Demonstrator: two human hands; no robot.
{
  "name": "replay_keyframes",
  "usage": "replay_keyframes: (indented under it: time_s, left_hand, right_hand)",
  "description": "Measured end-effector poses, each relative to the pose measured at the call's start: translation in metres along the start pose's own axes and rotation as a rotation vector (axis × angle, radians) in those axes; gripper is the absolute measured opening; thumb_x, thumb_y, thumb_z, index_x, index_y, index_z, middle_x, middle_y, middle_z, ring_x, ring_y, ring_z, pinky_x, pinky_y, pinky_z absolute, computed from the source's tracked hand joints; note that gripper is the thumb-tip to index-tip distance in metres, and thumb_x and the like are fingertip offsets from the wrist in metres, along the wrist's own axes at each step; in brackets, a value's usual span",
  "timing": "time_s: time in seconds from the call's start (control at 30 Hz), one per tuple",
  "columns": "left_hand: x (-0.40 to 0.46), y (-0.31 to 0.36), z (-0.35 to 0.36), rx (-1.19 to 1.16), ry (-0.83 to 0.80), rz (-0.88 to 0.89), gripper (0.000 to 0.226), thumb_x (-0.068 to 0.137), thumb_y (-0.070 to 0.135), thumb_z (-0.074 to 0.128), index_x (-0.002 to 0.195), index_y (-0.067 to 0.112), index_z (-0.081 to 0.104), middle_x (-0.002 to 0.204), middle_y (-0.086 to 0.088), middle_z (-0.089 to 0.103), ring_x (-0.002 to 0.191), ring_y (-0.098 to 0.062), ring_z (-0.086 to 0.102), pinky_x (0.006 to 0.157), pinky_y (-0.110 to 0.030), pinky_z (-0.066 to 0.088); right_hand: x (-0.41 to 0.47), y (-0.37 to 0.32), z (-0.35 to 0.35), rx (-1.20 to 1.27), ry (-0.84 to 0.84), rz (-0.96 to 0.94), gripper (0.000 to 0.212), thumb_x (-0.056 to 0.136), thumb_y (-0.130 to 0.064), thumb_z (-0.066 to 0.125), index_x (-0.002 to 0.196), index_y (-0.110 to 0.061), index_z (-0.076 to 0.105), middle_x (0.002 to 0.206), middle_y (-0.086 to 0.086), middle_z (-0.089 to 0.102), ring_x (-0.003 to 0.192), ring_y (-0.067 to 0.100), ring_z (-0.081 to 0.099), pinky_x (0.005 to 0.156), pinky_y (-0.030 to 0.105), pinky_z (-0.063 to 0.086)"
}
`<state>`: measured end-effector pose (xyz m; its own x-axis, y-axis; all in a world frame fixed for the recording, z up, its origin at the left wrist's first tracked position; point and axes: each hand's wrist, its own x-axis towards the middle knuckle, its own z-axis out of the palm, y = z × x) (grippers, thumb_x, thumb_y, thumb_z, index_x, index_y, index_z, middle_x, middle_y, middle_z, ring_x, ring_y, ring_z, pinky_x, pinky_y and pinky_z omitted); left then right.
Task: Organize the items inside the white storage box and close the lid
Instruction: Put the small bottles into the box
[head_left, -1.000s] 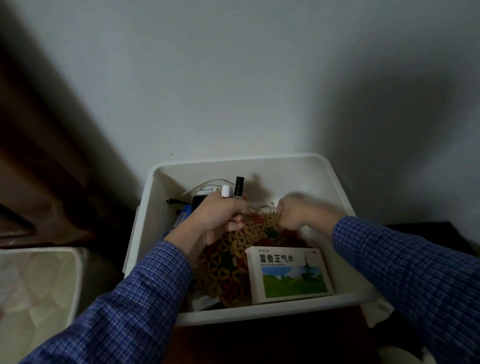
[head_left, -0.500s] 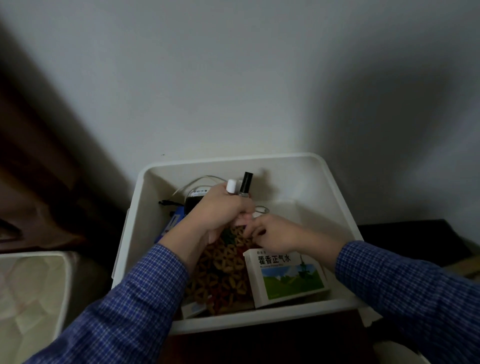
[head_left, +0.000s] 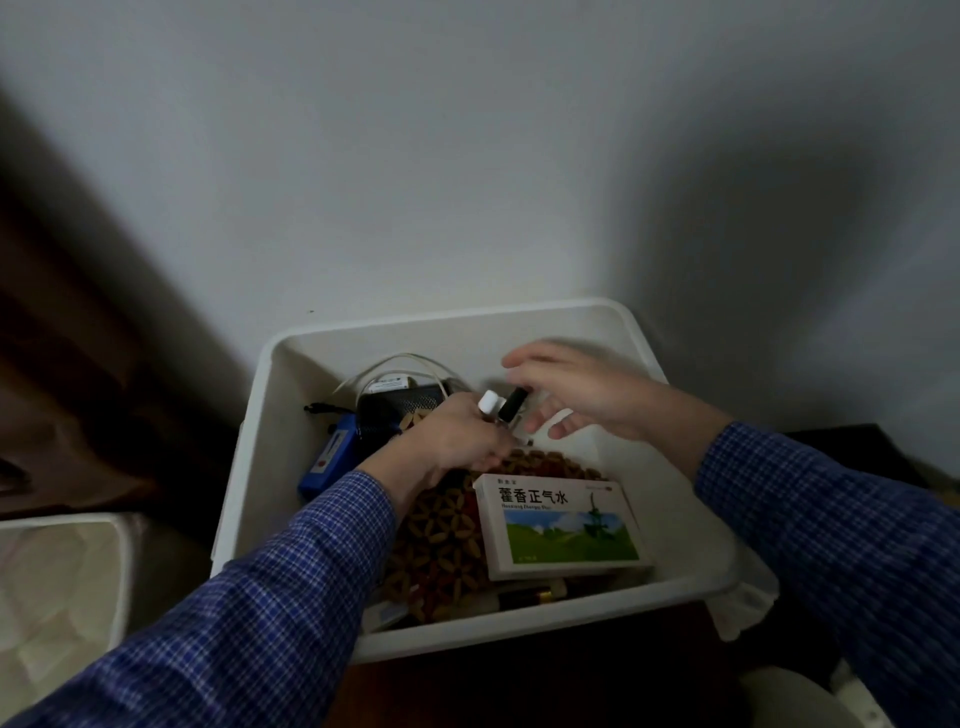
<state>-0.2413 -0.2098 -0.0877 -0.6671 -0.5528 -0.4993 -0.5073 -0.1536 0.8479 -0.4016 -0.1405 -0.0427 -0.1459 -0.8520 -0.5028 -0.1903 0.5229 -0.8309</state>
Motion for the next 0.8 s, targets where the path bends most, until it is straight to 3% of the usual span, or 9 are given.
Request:
replay_keyframes:
  time_s: [0.07, 0.13, 0.27, 0.4, 0.6, 0.67, 0.8]
  left_hand:
    - [-0.001, -0.001, -0.001, 0.070, -0.039, 0.039, 0.018, 0.076, -0.004, 0.064, 0.088, 0.009, 0.068, 0.069, -0.004, 0.062, 0.062, -0.015, 0.058, 0.062, -0.029, 0.050]
    - [-0.003, -0.001, -0.002, 0.087, -0.095, 0.066, 0.021, 0.074, -0.005, 0.063, 0.089, 0.008, 0.068, 0.068, -0.001, 0.059, 0.059, -0.011, 0.055, 0.056, -0.027, 0.048]
    - [-0.003, -0.002, -0.005, 0.008, -0.146, 0.046, 0.026, 0.073, -0.010, 0.058, 0.076, 0.015, 0.067, 0.062, 0.001, 0.056, 0.057, -0.015, 0.051, 0.056, -0.027, 0.044]
    - [-0.001, -0.004, -0.006, 0.007, -0.174, 0.059, 0.032, 0.076, -0.014, 0.058, 0.073, 0.017, 0.066, 0.054, 0.006, 0.057, 0.050, -0.010, 0.051, 0.047, -0.022, 0.042]
    - [-0.001, -0.005, -0.004, -0.034, -0.165, 0.082, 0.026, 0.076, -0.012, 0.059, 0.088, 0.010, 0.066, 0.067, 0.002, 0.063, 0.056, -0.011, 0.057, 0.052, -0.022, 0.047]
    - [0.000, -0.005, -0.004, -0.046, -0.147, 0.067, 0.026, 0.076, -0.012, 0.060, 0.085, 0.011, 0.067, 0.063, 0.004, 0.063, 0.055, -0.009, 0.058, 0.052, -0.021, 0.047]
    - [0.001, -0.007, -0.003, -0.047, -0.130, 0.059, 0.025, 0.078, -0.010, 0.065, 0.088, 0.013, 0.068, 0.065, 0.001, 0.064, 0.058, -0.010, 0.061, 0.055, -0.023, 0.048]
  right_hand:
    - [0.005, -0.005, 0.002, -0.179, -0.135, -0.018, 0.028, 0.088, -0.048, 0.069, 0.112, -0.035, 0.063, 0.114, 0.002, 0.069, 0.079, 0.016, 0.072, 0.062, 0.024, 0.055]
    - [0.010, -0.004, 0.006, -0.251, -0.209, -0.053, 0.025, 0.091, -0.041, 0.070, 0.113, -0.030, 0.064, 0.109, 0.001, 0.070, 0.078, 0.015, 0.068, 0.066, 0.026, 0.055]
    - [0.016, 0.004, 0.010, -0.199, -0.243, -0.129, 0.014, 0.096, -0.021, 0.067, 0.110, -0.016, 0.066, 0.094, 0.005, 0.068, 0.075, 0.016, 0.060, 0.068, 0.029, 0.052]
    - [0.017, 0.009, 0.008, -0.142, -0.262, -0.122, 0.017, 0.096, -0.017, 0.067, 0.112, -0.012, 0.067, 0.100, 0.013, 0.067, 0.075, 0.017, 0.061, 0.076, 0.034, 0.054]
    - [0.019, 0.012, 0.010, -0.094, -0.153, -0.144, 0.016, 0.091, -0.011, 0.072, 0.107, -0.009, 0.072, 0.095, 0.011, 0.073, 0.068, 0.016, 0.062, 0.069, 0.032, 0.054]
    - [0.019, 0.013, 0.010, -0.115, -0.113, -0.154, 0.020, 0.089, -0.011, 0.074, 0.109, -0.007, 0.073, 0.099, 0.016, 0.073, 0.069, 0.019, 0.062, 0.068, 0.031, 0.055]
    - [0.016, 0.011, 0.009, -0.148, -0.063, -0.172, 0.021, 0.087, -0.014, 0.077, 0.107, -0.006, 0.075, 0.091, 0.012, 0.074, 0.066, 0.015, 0.062, 0.060, 0.022, 0.053]
